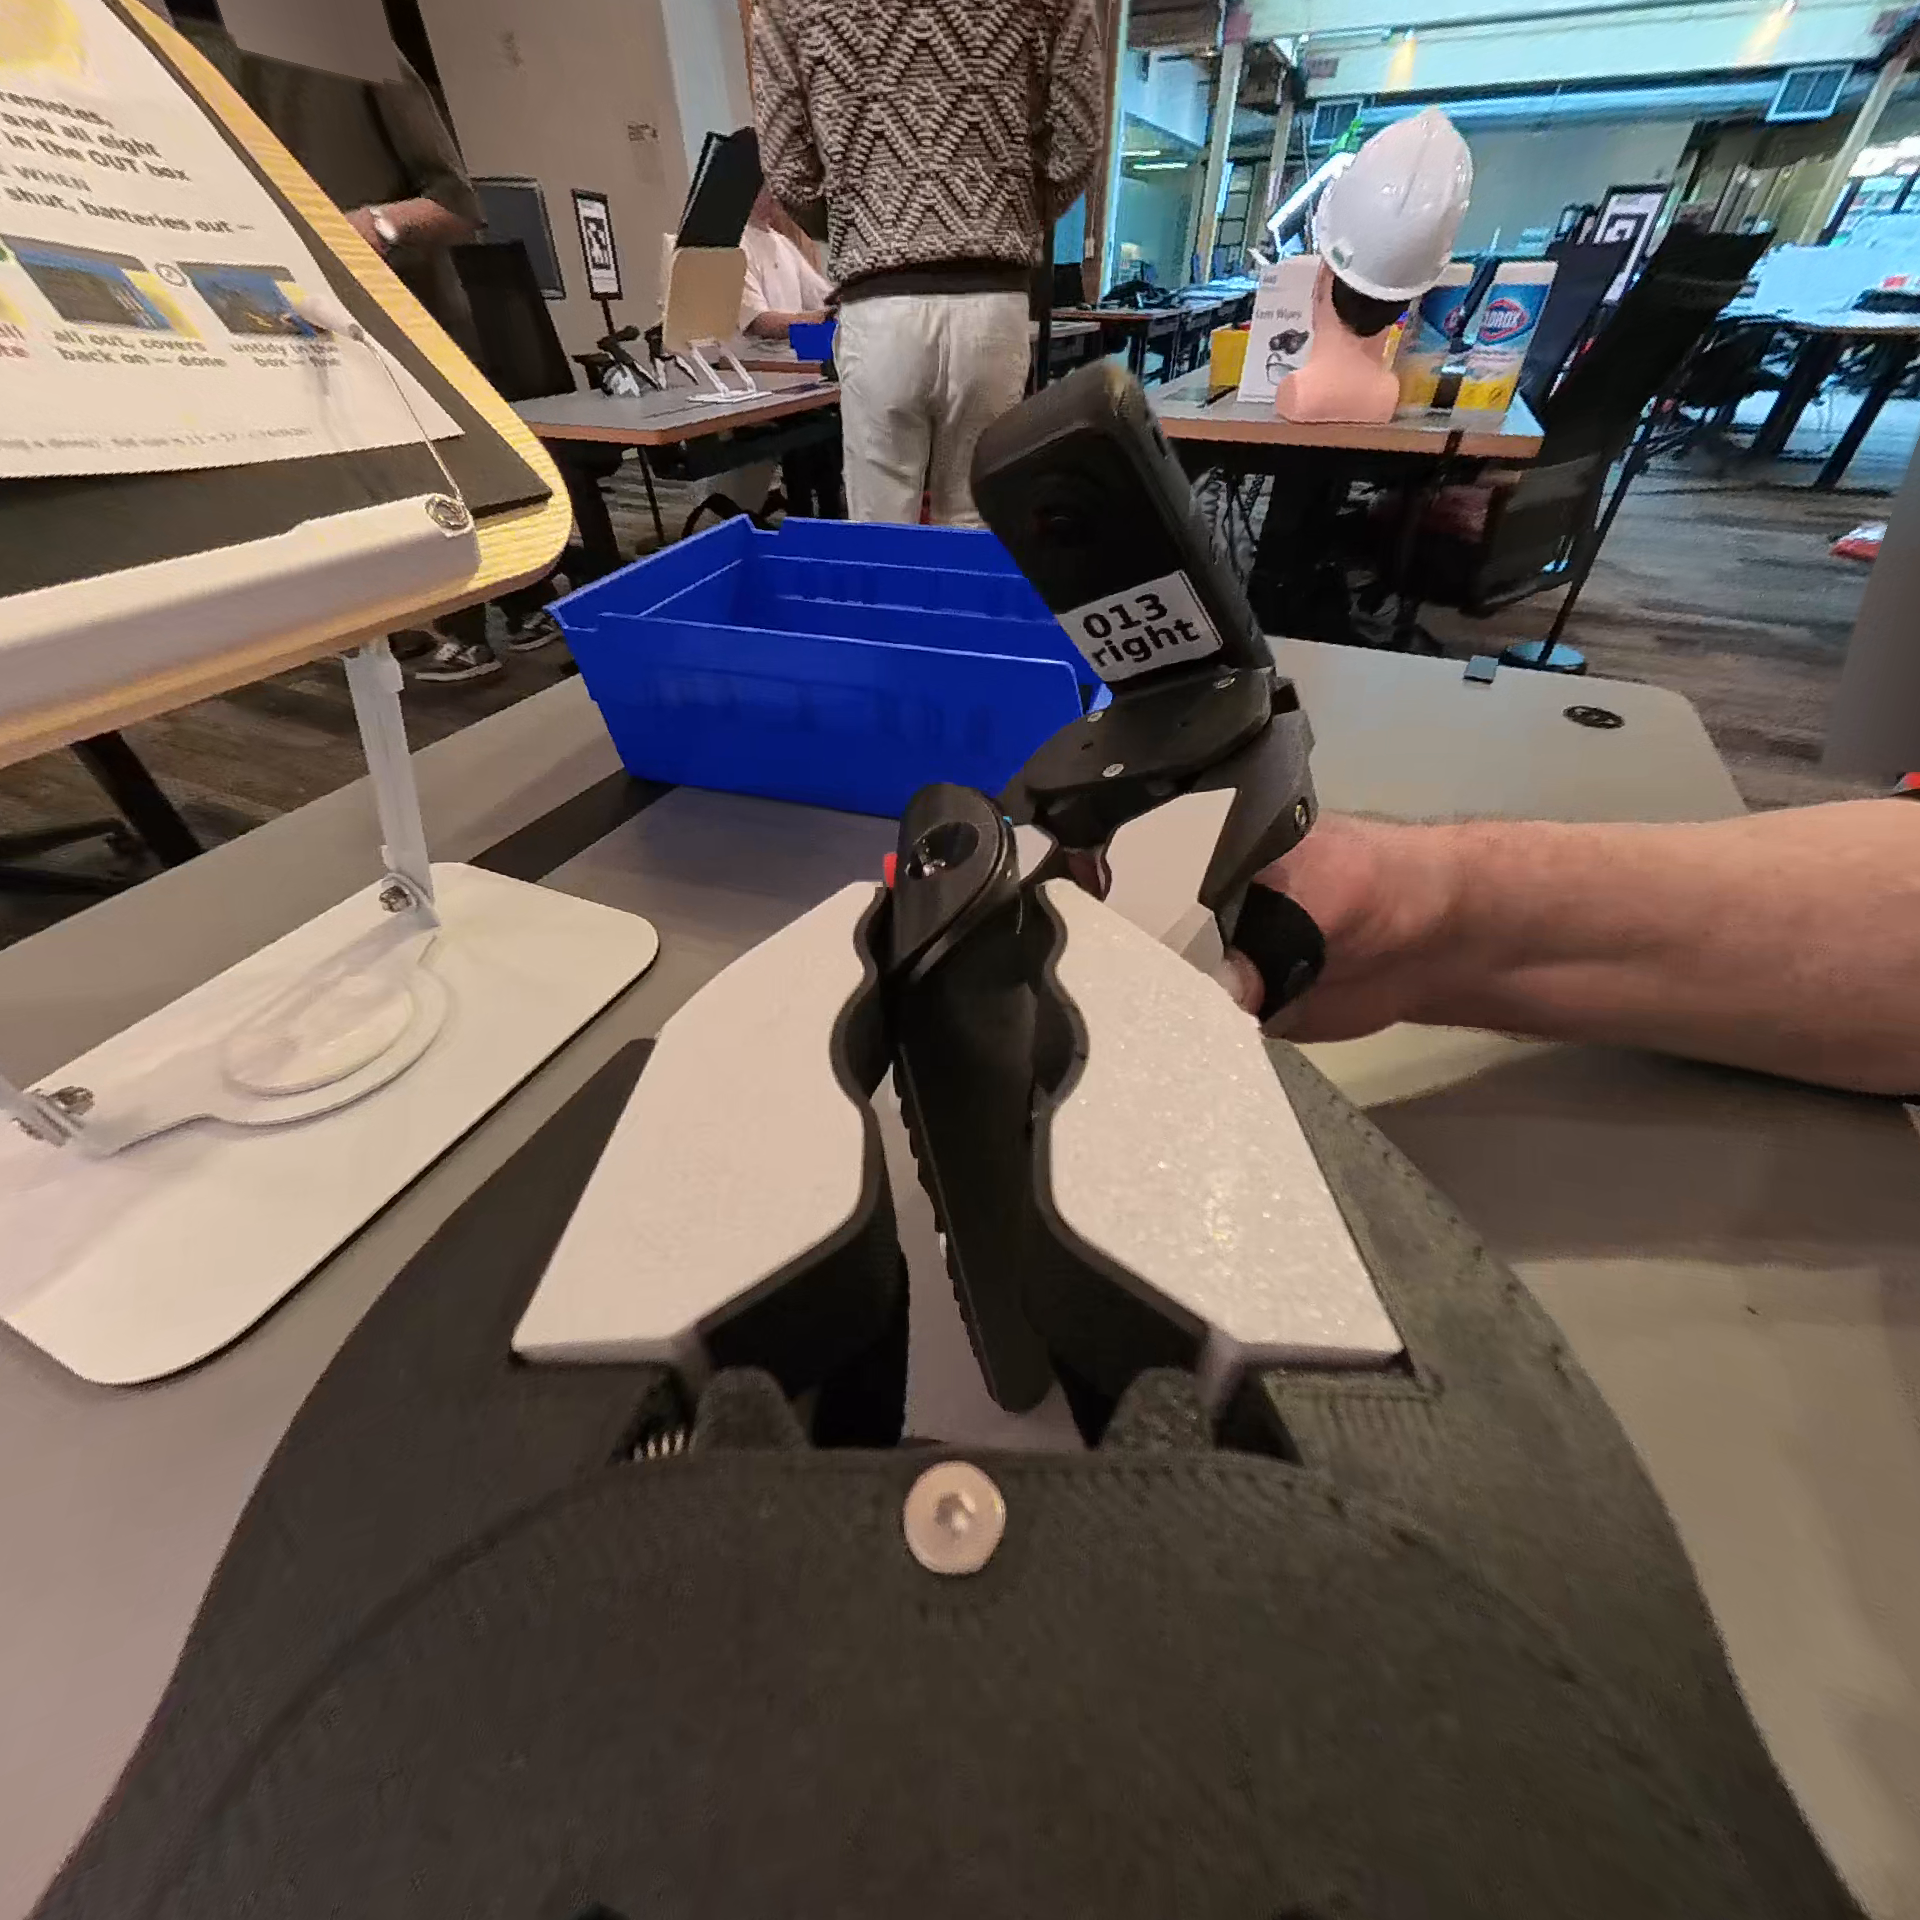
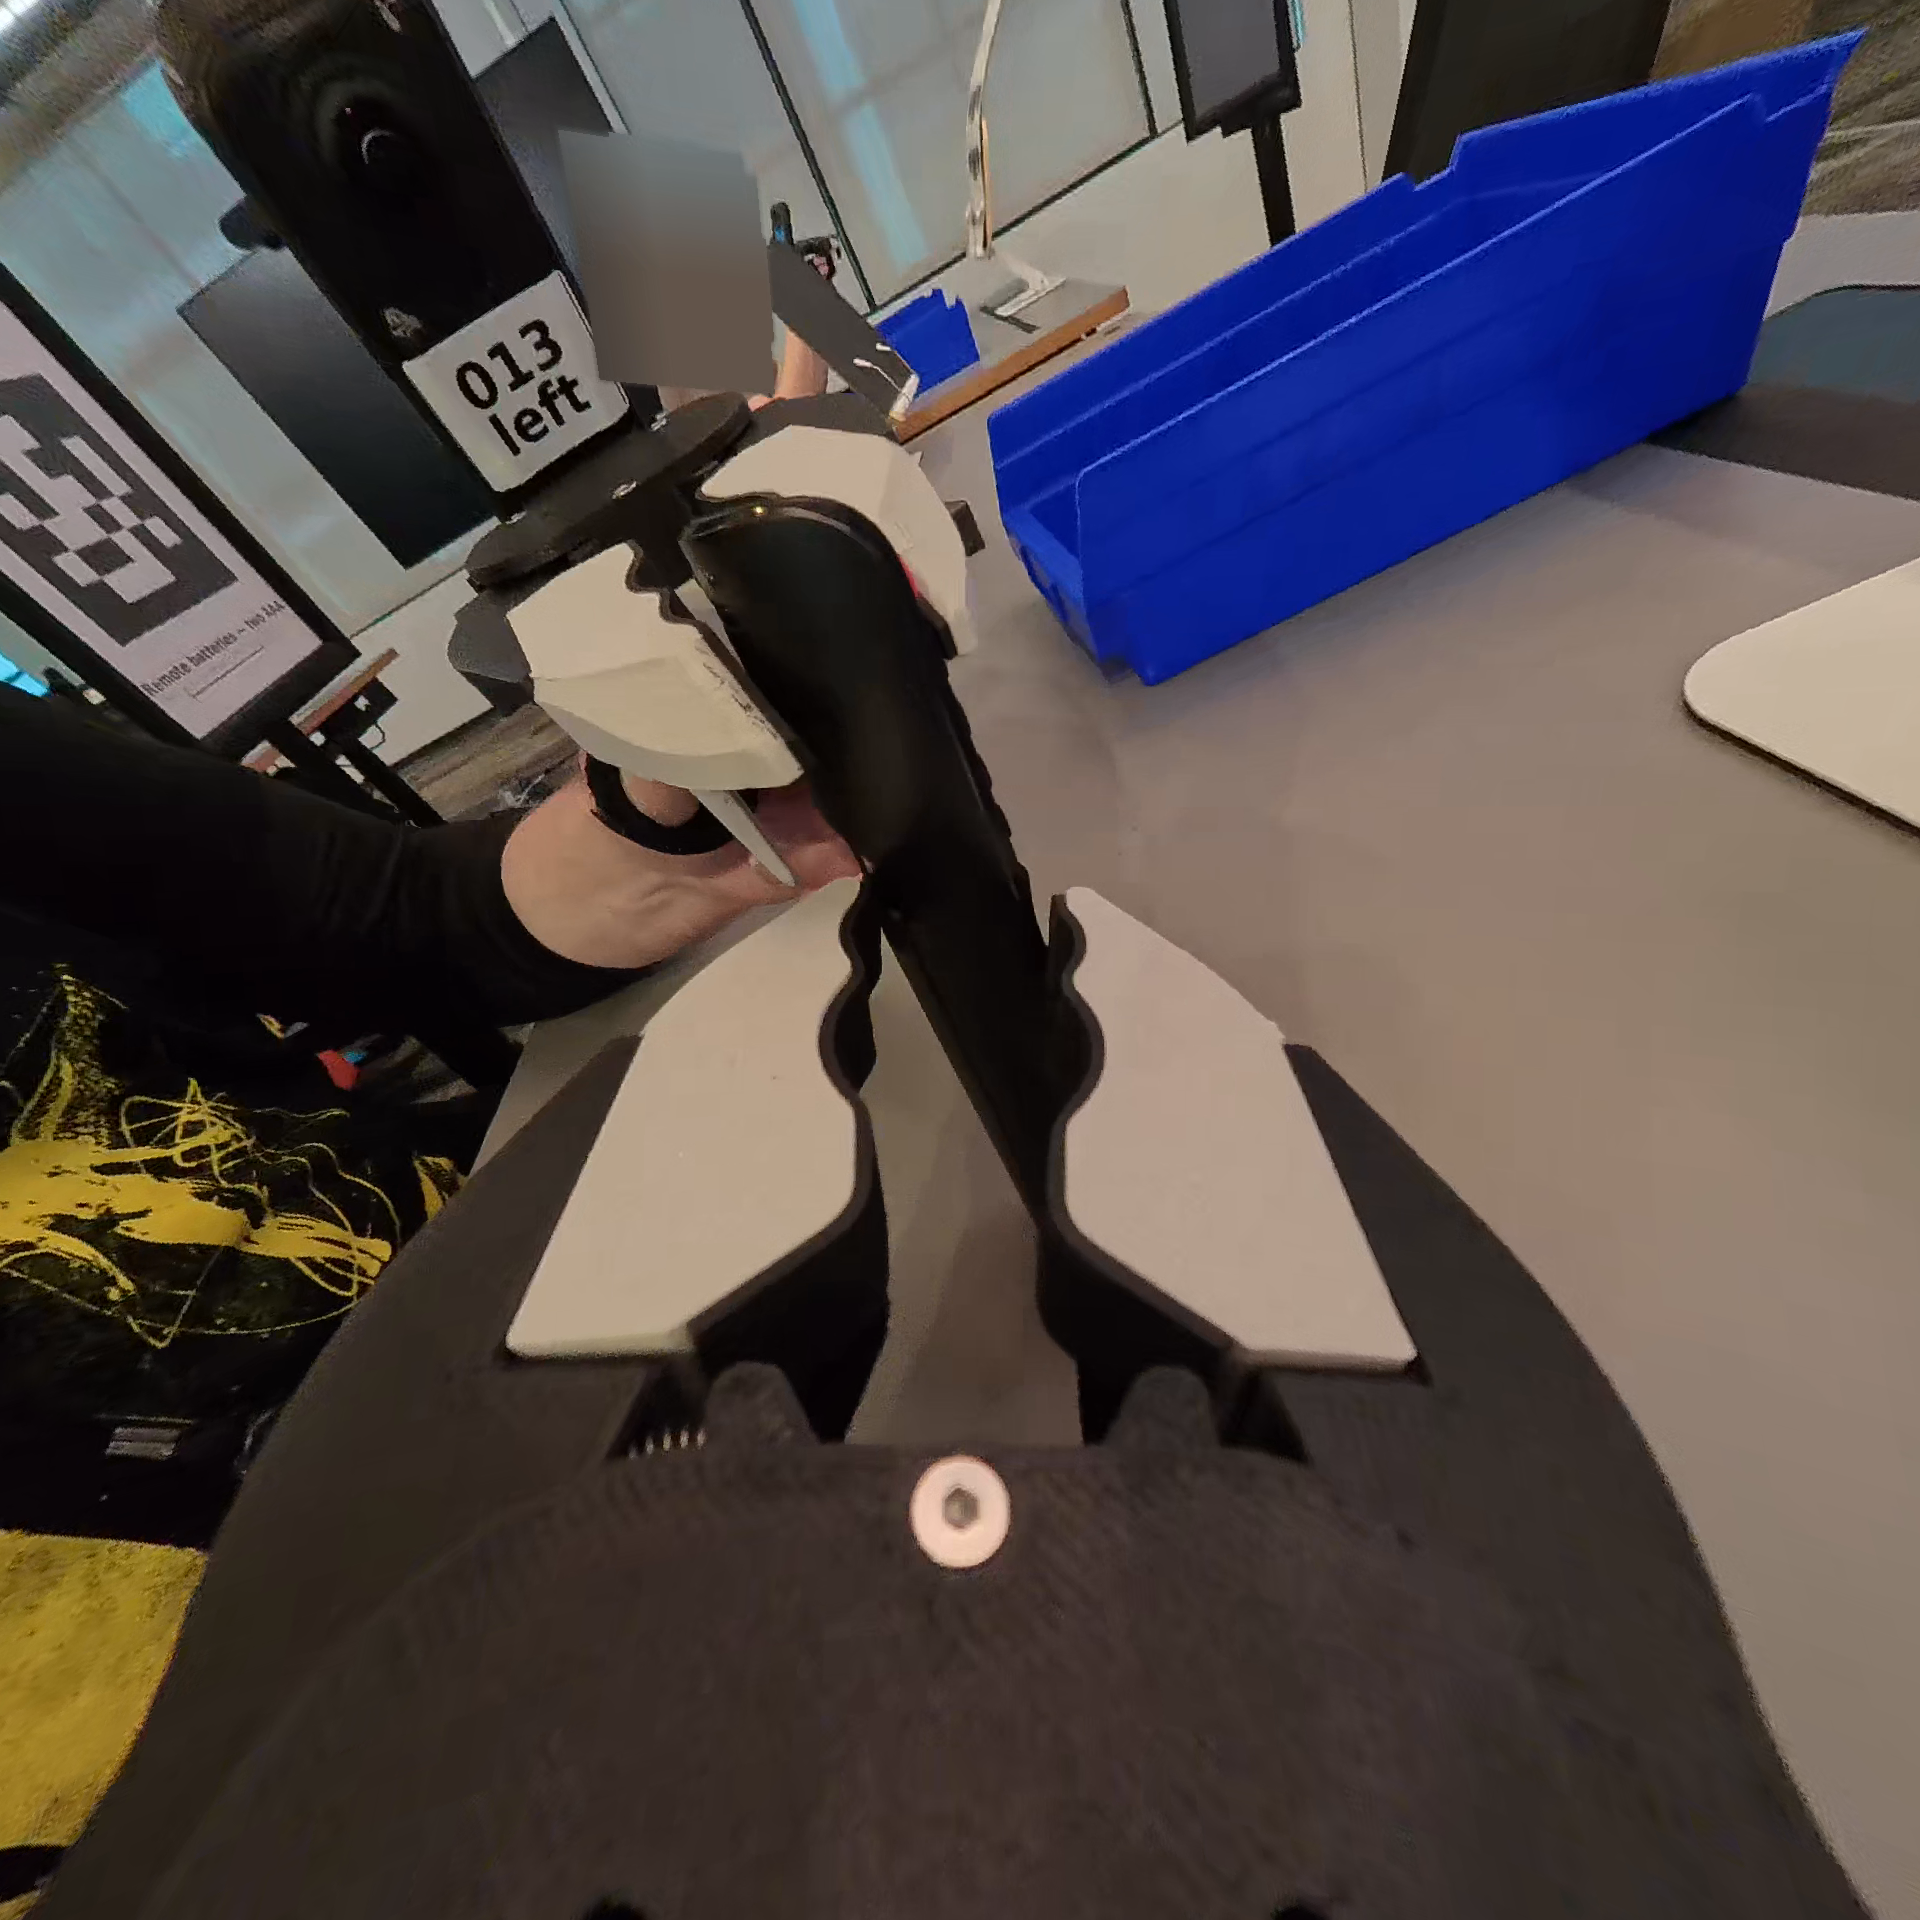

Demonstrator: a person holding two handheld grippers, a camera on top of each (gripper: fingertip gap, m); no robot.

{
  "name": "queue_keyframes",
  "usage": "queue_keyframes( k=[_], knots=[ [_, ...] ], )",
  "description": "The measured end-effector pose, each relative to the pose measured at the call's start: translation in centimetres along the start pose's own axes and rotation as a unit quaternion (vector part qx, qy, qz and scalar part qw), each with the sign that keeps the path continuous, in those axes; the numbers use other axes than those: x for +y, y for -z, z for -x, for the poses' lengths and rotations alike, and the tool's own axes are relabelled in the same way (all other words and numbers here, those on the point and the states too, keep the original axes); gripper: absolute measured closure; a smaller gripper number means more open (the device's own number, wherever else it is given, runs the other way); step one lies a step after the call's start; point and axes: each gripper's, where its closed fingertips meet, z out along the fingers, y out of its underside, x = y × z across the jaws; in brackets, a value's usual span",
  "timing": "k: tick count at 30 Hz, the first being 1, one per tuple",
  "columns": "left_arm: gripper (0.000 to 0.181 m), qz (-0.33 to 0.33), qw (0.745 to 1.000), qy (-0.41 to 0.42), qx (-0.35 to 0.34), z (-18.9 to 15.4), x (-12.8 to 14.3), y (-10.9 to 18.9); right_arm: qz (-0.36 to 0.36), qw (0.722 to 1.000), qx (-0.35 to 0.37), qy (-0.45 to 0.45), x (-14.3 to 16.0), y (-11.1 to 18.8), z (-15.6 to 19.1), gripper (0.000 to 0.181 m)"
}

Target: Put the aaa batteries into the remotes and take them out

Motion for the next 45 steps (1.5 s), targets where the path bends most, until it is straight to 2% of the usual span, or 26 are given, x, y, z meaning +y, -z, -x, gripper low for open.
queue_keyframes(
  k=[9, 16, 35, 38, 40, 42, 45],
  knots=[
    [0.157, -0.001, 1.0, 0.001, 0.003, -0.4, -0.1, -0.1, -0.031, 0.999, -0.017, -0.017, -0.2, 0.3, 0.3, 0.151],
    [0.157, -0.003, 1.0, 0.015, -0.017, 0.4, 0.0, 0.0, -0.035, 0.999, 0.024, -0.007, -0.3, 0.1, -0.2, 0.151],
    [0.157, -0.005, 0.999, 0.03, -0.029, 1.0, 0.1, -0.1, 0.038, 0.997, 0.047, 0.038, 0.4, 0.1, -0.7, 0.15],
    [0.157, -0.006, 0.999, 0.012, -0.033, 0.9, -0.1, 0.0, 0.099, 0.988, 0.095, 0.067, 2.7, -0.8, -2.0, 0.146],
    [0.156, 0.0, 0.999, -0.018, -0.036, -0.1, -0.1, -0.5, 0.101, 0.988, 0.097, 0.072, 3.0, -1.2, -2.3, 0.147],
    [0.156, -0.012, 1.0, 0.011, -0.02, 0.1, -0.2, -0.4, 0.101, 0.986, 0.105, 0.078, 2.9, -1.3, -2.4, 0.148],
    [0.157, -0.039, 0.996, 0.074, -0.02, 1.7, -0.1, 0.4, 0.076, 0.992, 0.078, 0.07, 2.3, -1.4, -1.9, 0.148]
  ],
)
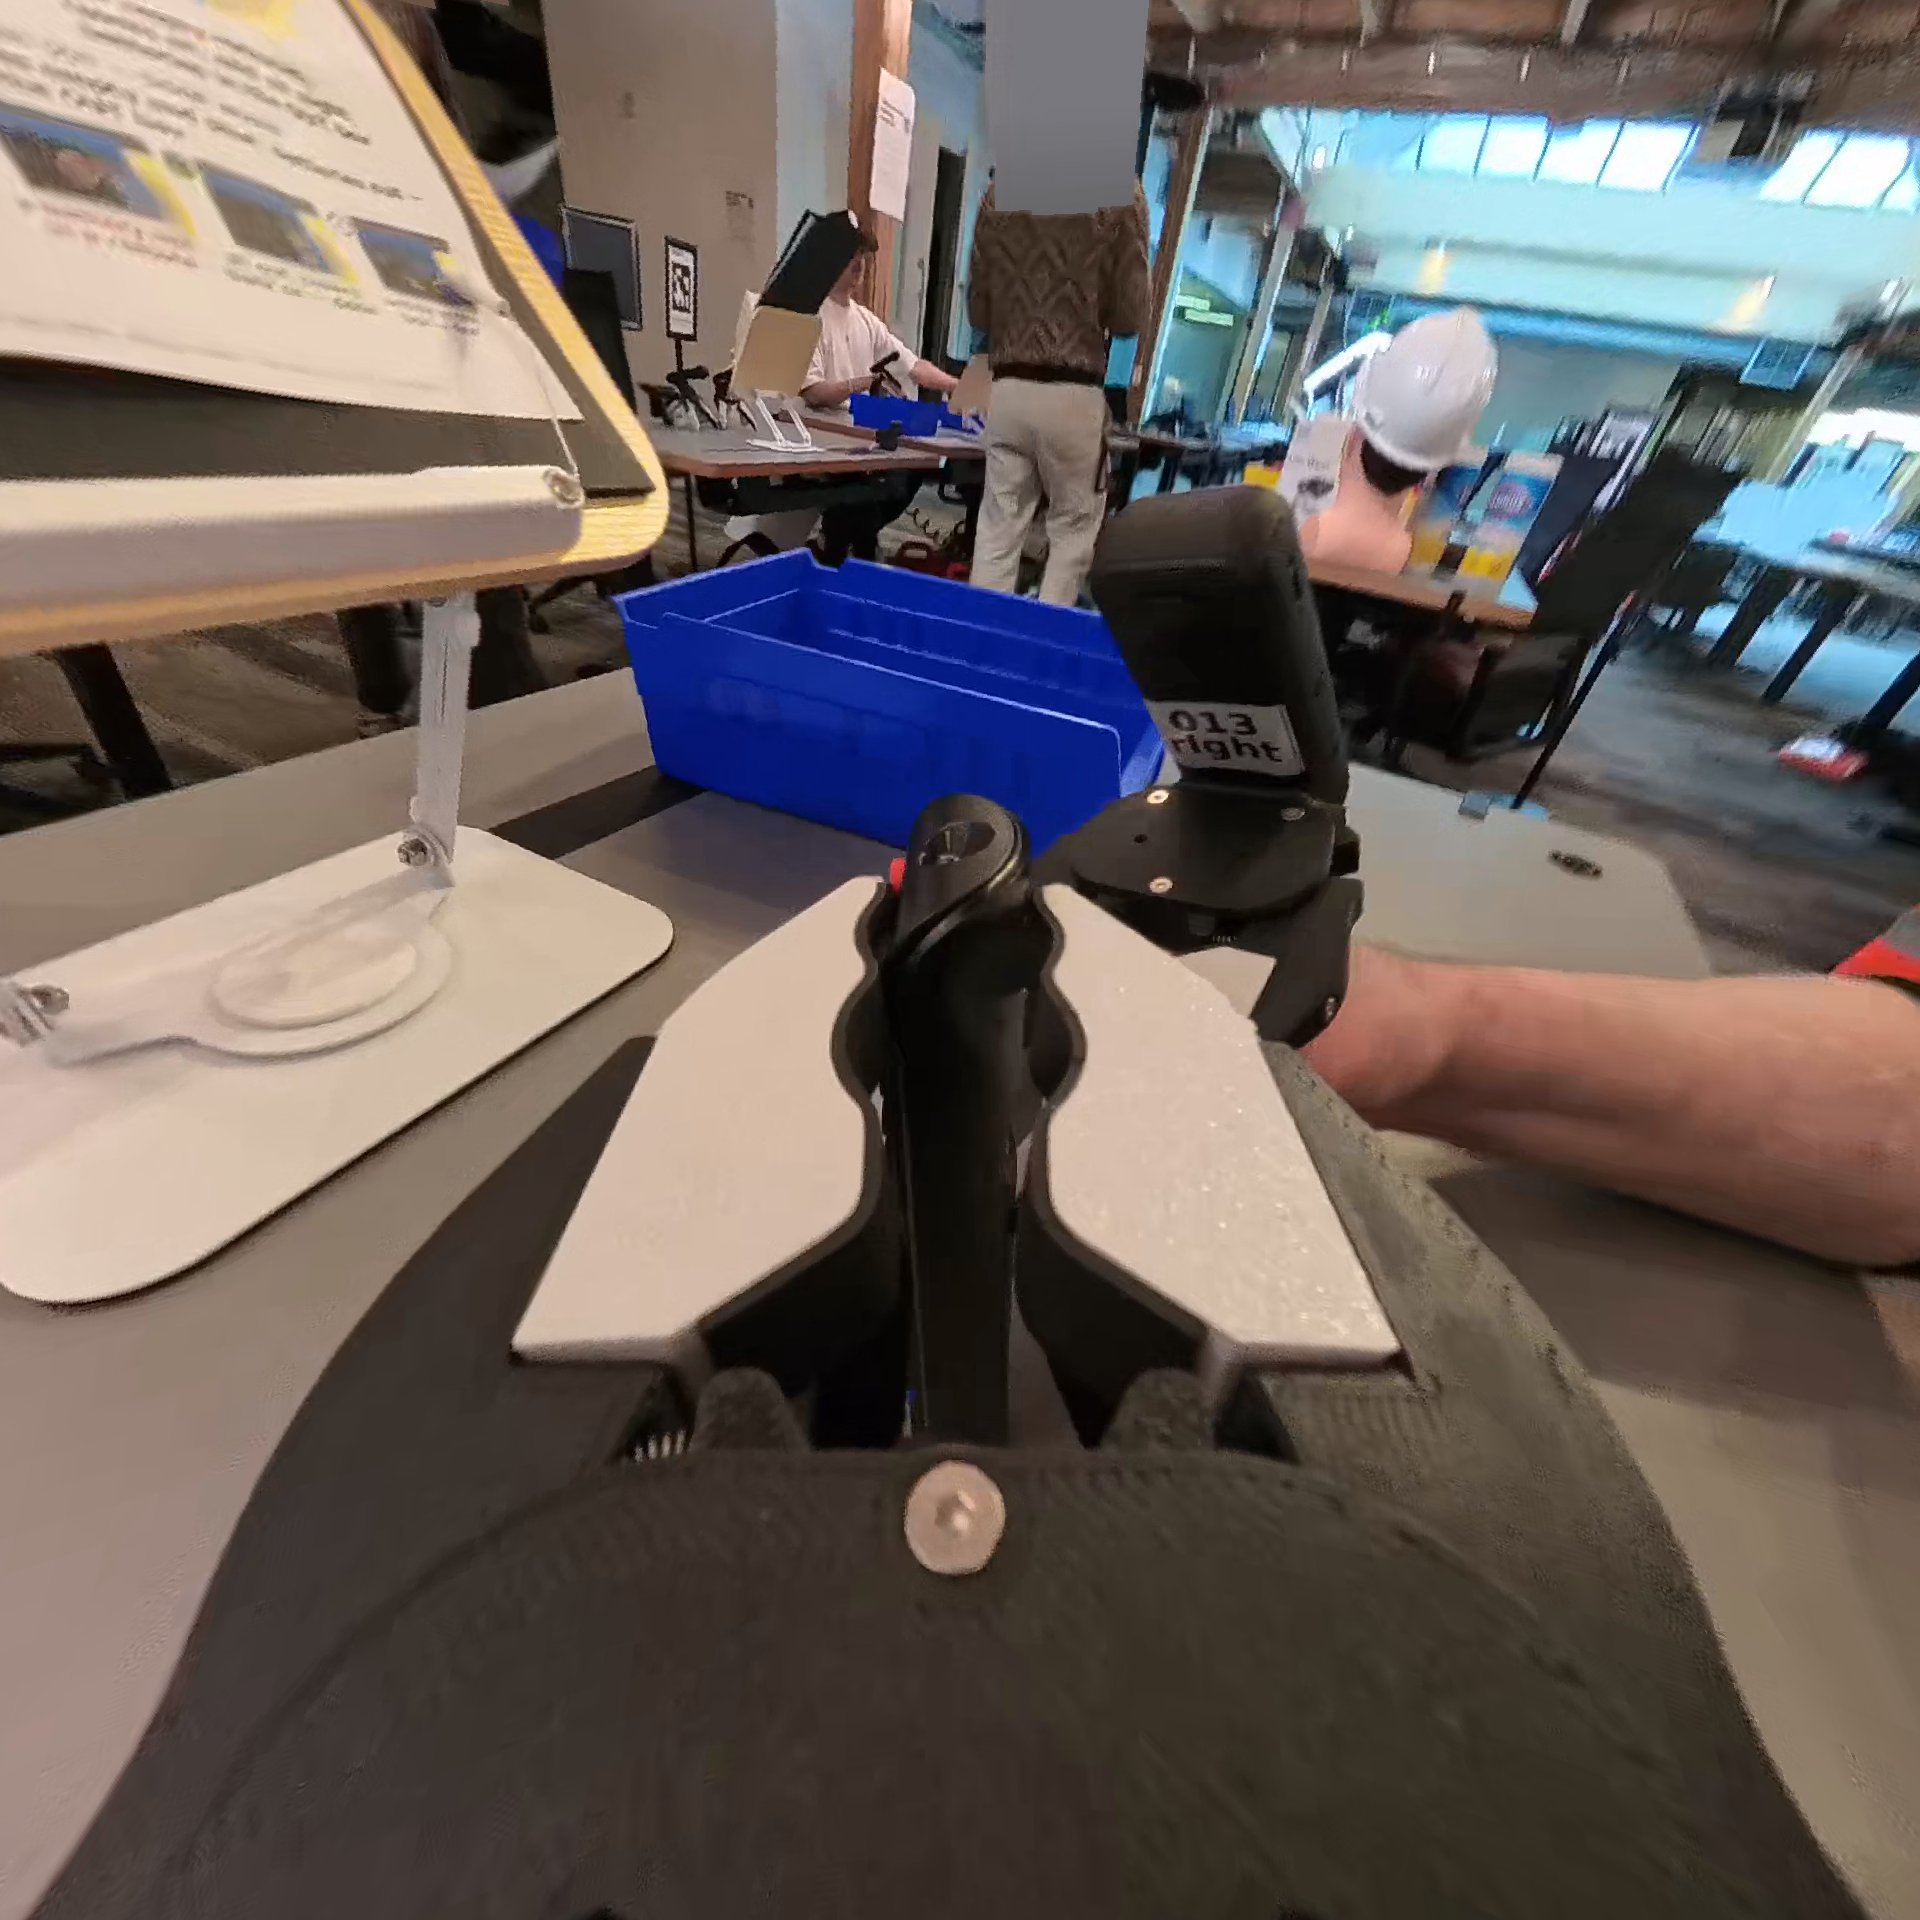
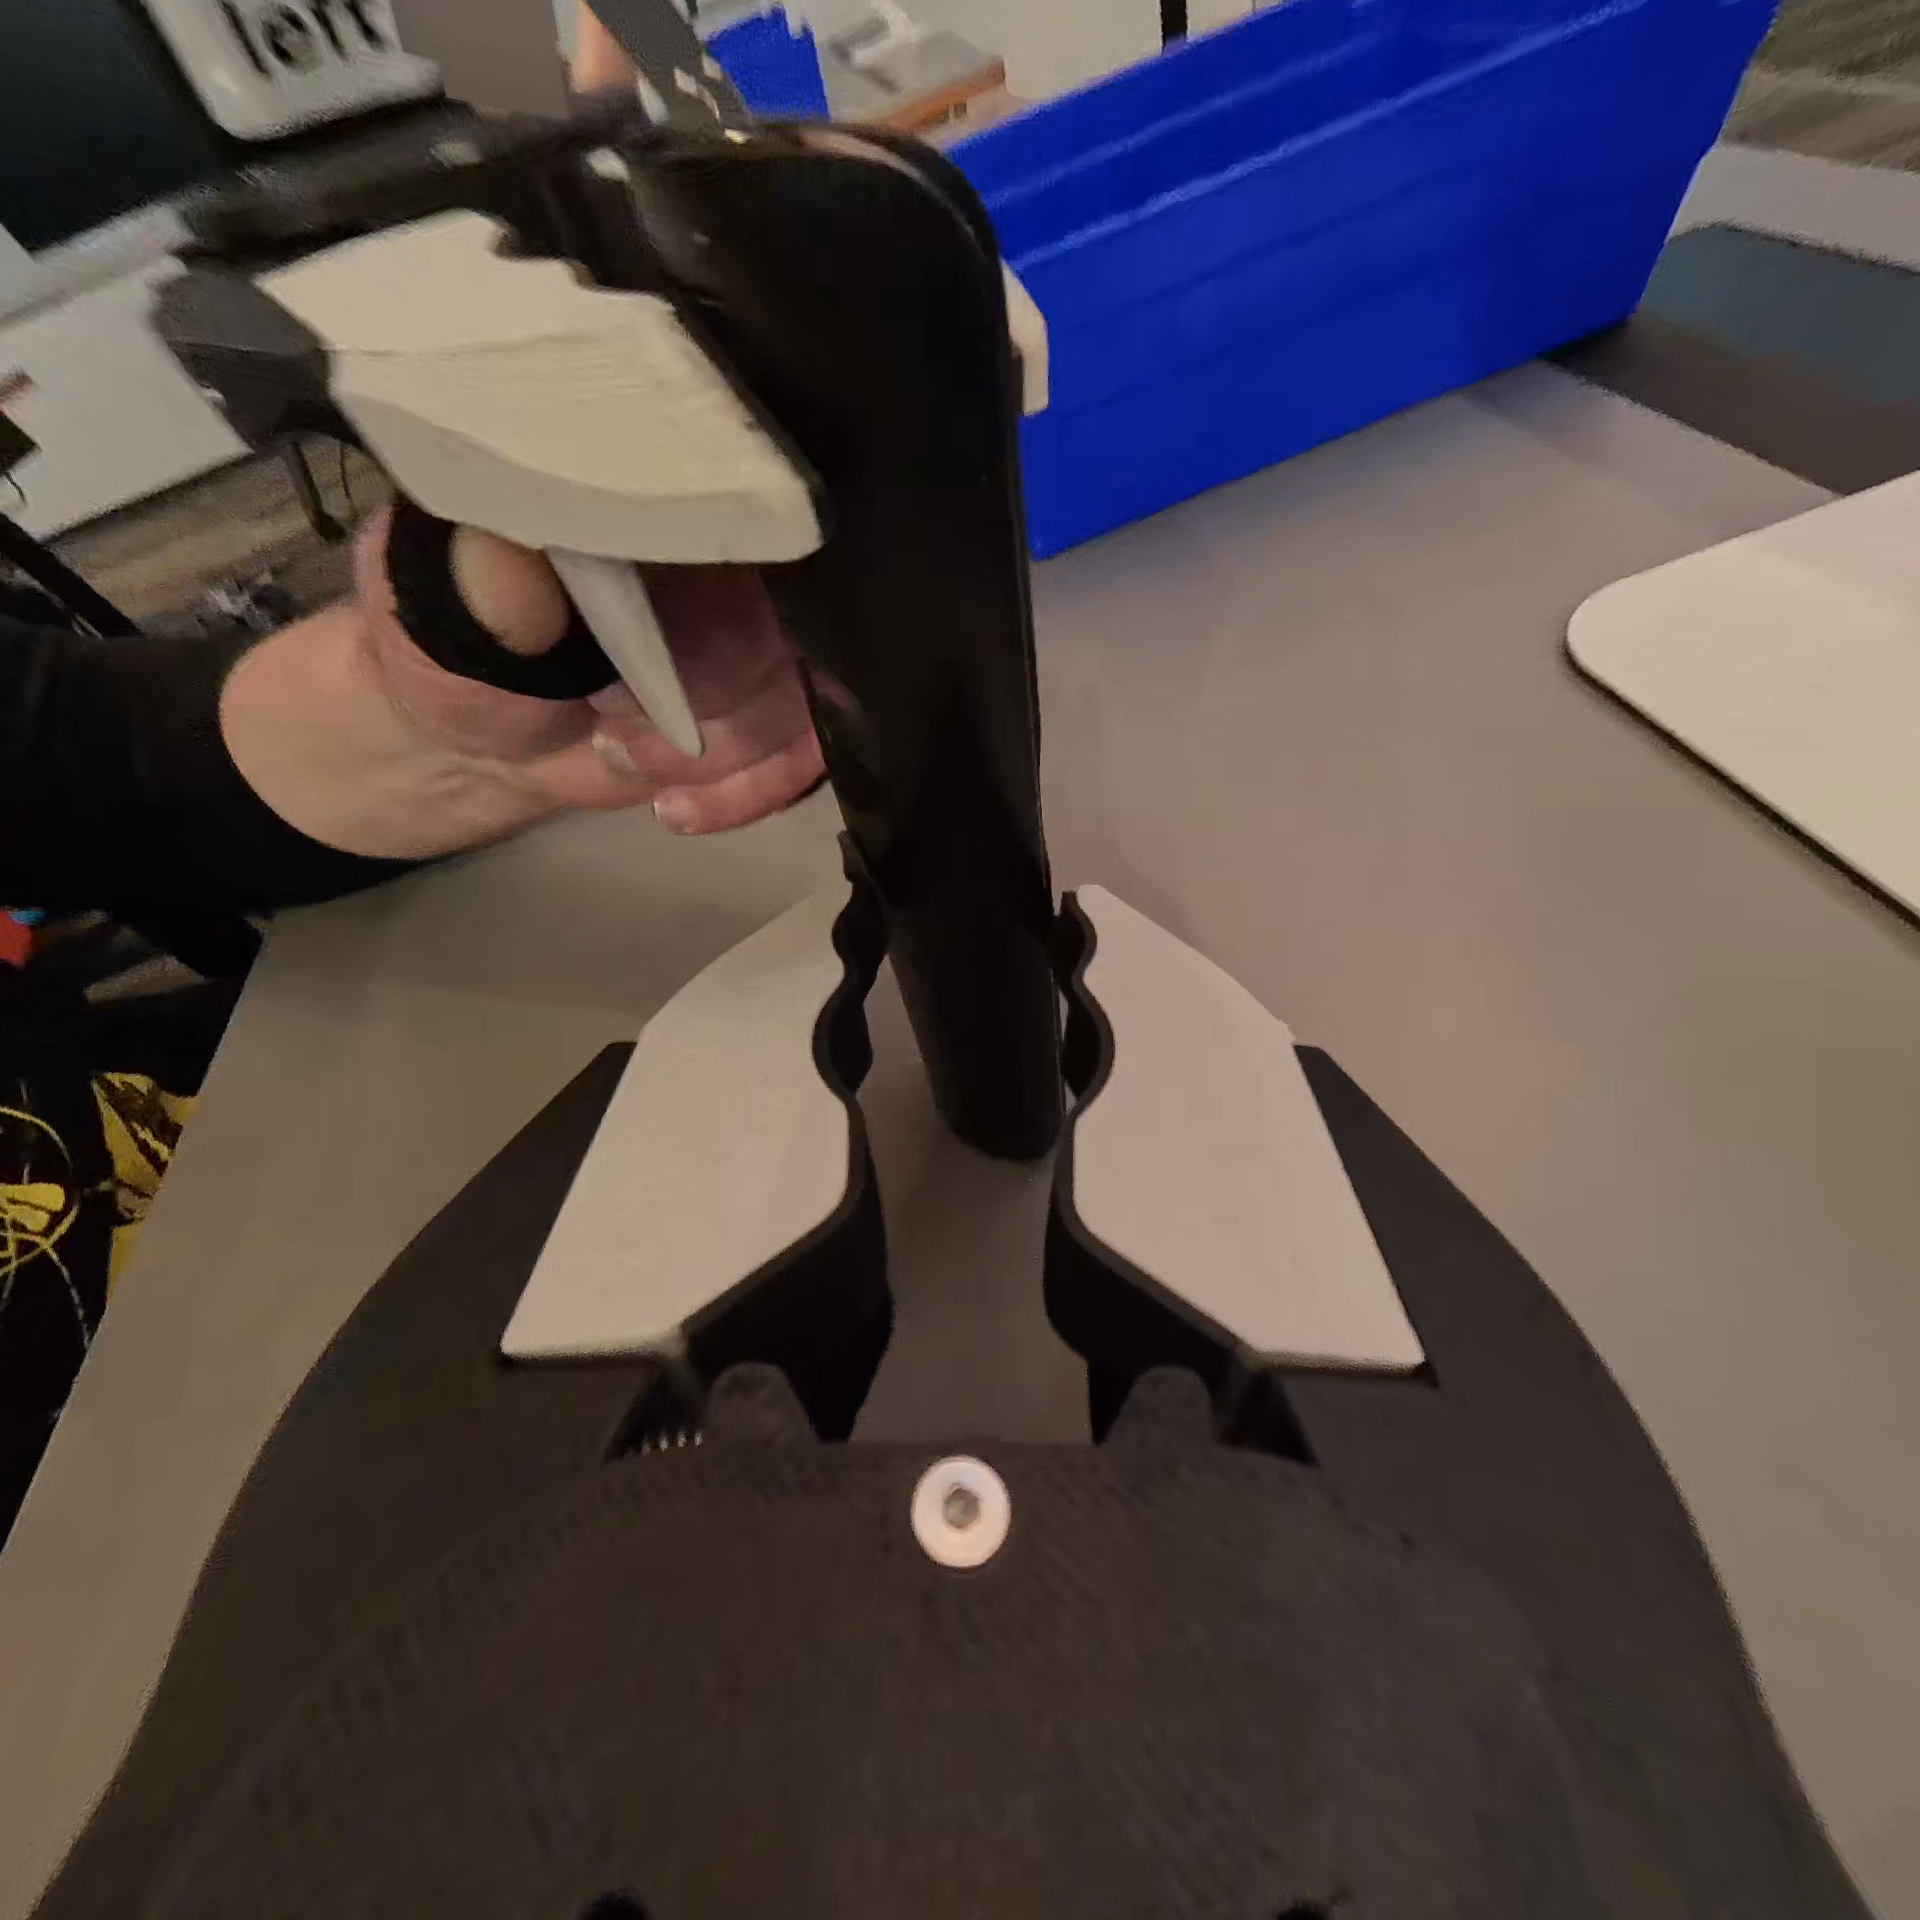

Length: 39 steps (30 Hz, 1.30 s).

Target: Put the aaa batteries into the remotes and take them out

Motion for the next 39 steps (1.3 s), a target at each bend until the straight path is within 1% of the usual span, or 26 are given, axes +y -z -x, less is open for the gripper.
queue_keyframes(
  k=[3, 5, 7, 9, 10, 11, 13, 14, 16, 17, 20, 21, 24, 27, 30, 32, 34, 37, 39],
  knots=[
    [0.157, -0.008, 1.0, 0.022, 0.0, 0.1, 0.0, -0.1, -0.005, 0.999, -0.025, -0.022, -0.3, 0.1, 0.2, 0.145],
    [0.157, -0.007, 1.0, 0.026, 0.007, -0.2, 0.1, 0.0, -0.013, 0.998, -0.056, -0.029, -0.5, 0.0, 0.9, 0.144],
    [0.157, -0.014, 0.999, 0.028, 0.018, -0.8, 0.1, 0.0, -0.004, 0.997, -0.073, -0.02, -0.4, -0.5, 1.6, 0.144],
    [0.157, -0.017, 0.998, 0.039, 0.036, -1.1, -0.2, 0.2, 0.012, 0.997, -0.082, 0.0, -0.4, -0.9, 2.1, 0.149],
    [0.155, -0.016, 0.998, 0.043, 0.043, -1.1, -0.3, 0.4, 0.023, 0.997, -0.077, 0.014, -0.3, -1.0, 2.2, 0.15],
    [0.15, -0.009, 0.998, 0.044, 0.052, -1.2, -0.3, 0.4, 0.037, 0.996, -0.074, 0.029, -0.3, -1.0, 2.2, 0.152],
    [0.138, 0.03, 0.996, 0.038, 0.072, -1.6, 0.3, 0.4, 0.075, 0.992, -0.083, 0.054, 0.2, -0.8, 2.6, 0.153],
    [0.135, 0.043, 0.995, 0.032, 0.08, -1.8, 0.4, 0.5, 0.093, 0.989, -0.096, 0.065, 0.4, -0.6, 3.0, 0.154],
    [0.148, 0.087, 0.989, 0.029, 0.119, -2.9, 1.3, 0.8, 0.132, 0.98, -0.123, 0.086, 0.8, 0.0, 3.6, 0.155],
    [0.156, 0.106, 0.986, 0.023, 0.124, -3.2, 1.8, 0.8, 0.152, 0.975, -0.132, 0.093, 1.0, 0.3, 3.6, 0.155],
    [0.156, 0.114, 0.987, 0.012, 0.109, -3.6, 2.0, 0.8, 0.185, 0.965, -0.147, 0.116, 1.3, 1.0, 3.7, 0.156],
    [0.156, 0.113, 0.989, 0.008, 0.093, -3.4, 2.0, 0.8, 0.188, 0.964, -0.142, 0.124, 1.3, 1.0, 3.6, 0.156],
    [0.156, 0.094, 0.994, 0.043, 0.027, -1.8, 1.9, 0.9, 0.158, 0.976, -0.093, 0.118, 0.6, 0.4, 2.6, 0.15],
    [0.157, 0.065, 0.992, 0.103, -0.032, 0.2, 2.0, 1.6, 0.11, 0.987, -0.012, 0.118, -0.4, 0.3, 1.6, 0.134],
    [0.156, 0.043, 0.985, 0.151, -0.076, 1.5, 2.3, 2.2, 0.066, 0.984, 0.071, 0.15, -0.8, -0.1, 1.4, 0.118],
    [0.157, 0.03, 0.976, 0.198, -0.088, 2.2, 2.6, 2.3, 0.066, 0.972, 0.122, 0.19, -0.3, -0.8, 1.6, 0.118],
    [0.157, 0.017, 0.966, 0.241, -0.089, 2.8, 3.0, 2.4, 0.078, 0.951, 0.183, 0.236, 0.1, -1.2, 1.3, 0.115],
    [0.157, 0.005, 0.954, 0.289, -0.084, 3.0, 3.5, 2.4, 0.133, 0.917, 0.26, 0.272, 1.9, -1.9, -0.1, 0.12],
    [0.157, -0.007, 0.946, 0.313, -0.085, 3.0, 3.6, 2.5, 0.172, 0.898, 0.289, 0.283, 2.9, -2.1, -1.2, 0.117]
  ],
)
